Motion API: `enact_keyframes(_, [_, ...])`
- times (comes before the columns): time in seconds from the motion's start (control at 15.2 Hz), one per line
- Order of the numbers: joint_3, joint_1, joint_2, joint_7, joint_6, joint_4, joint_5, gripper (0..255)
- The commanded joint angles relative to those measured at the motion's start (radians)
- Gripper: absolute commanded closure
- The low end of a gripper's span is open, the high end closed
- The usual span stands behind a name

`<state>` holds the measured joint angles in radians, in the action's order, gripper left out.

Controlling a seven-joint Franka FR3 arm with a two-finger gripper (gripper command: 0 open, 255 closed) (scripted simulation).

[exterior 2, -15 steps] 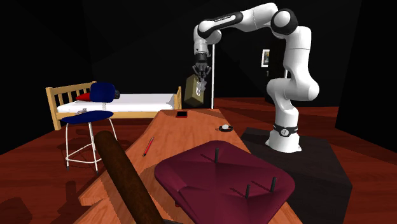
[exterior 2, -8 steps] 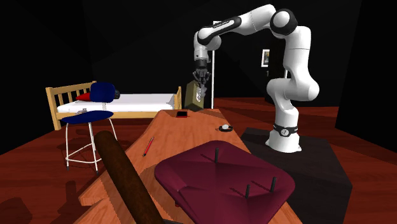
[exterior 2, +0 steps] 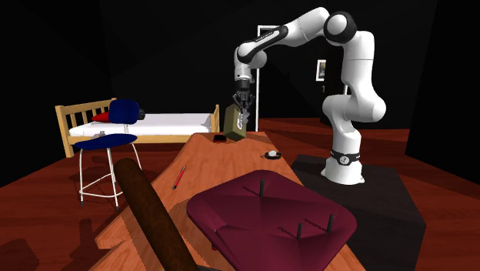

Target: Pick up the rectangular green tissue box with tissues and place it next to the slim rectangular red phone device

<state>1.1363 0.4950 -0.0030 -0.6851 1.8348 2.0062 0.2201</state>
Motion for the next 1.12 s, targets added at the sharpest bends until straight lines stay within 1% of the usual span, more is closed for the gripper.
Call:
enact_keyframes(0.0, [0.002,0.002,0.018,0.016,0.022,0.021,0.016,255])
enact_keyframes(0.4, [0.003,0.013,0.085,0.078,0.083,0.067,0.082,255])
enact_keyframes(0.86, [0.012,0.006,0.086,0.079,0.082,0.066,0.084,255])
enact_keyframes(0.92, [0.015,0.008,0.081,0.084,0.086,0.073,0.078,0])
enact_keyframes(0.99, [0.015,0.018,0.105,0.099,0.071,0.053,0.099,0])
enact_keyframes(1.06, [0.019,0.021,0.099,0.100,0.059,0.044,0.091,0])
